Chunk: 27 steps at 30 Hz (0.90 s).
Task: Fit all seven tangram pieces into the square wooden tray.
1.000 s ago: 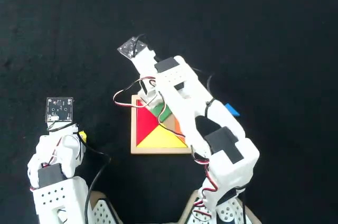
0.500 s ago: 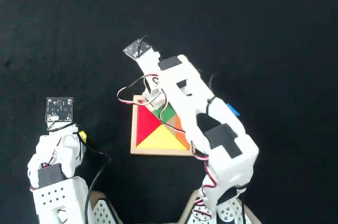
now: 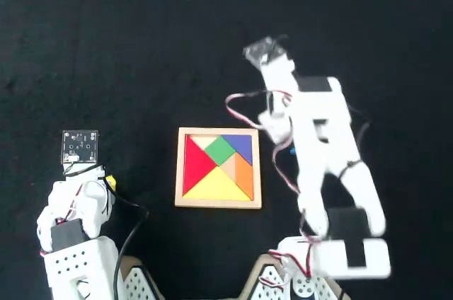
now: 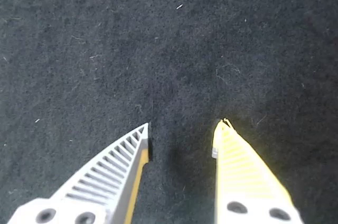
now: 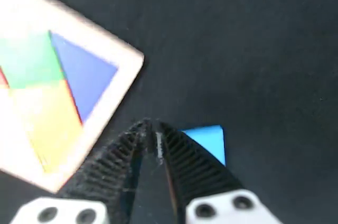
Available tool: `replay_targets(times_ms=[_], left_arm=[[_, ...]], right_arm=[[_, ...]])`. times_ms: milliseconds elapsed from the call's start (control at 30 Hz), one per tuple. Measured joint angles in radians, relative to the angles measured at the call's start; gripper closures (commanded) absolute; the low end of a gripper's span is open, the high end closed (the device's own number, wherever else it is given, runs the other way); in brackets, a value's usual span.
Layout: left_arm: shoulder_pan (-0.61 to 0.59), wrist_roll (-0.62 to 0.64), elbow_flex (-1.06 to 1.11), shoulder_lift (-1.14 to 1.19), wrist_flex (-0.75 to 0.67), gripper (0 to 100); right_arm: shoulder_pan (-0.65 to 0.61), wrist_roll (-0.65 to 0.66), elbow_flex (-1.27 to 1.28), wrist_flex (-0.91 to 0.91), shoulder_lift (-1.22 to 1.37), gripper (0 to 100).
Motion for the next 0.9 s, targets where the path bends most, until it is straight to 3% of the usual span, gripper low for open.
replay_targets(times_ms=[67,133,233,367,467,667,900], left_arm=[[0.0,0.0,0.0,0.0,0.0,80],[0.0,0.0,0.0,0.0,0.0,80],[0.0,0.0,0.0,0.0,0.0,80],[0.0,0.0,0.0,0.0,0.0,80],[0.0,0.0,0.0,0.0,0.0,80],[0.0,0.0,0.0,0.0,0.0,80],[0.0,0.0,0.0,0.0,0.0,80]], right_arm=[[0.044,0.157,0.104,-0.04,-0.066,97.2],[0.104,0.298,0.206,-0.118,-0.115,89.1],[0.186,0.4,0.333,-0.264,-0.144,78.0],[0.227,0.535,0.384,-0.322,-0.143,85.1],[0.224,0.661,0.384,-0.322,-0.114,84.1],[0.226,0.726,0.353,-0.322,-0.049,76.5],[0.249,0.879,0.31,-0.322,-0.011,76.7]])
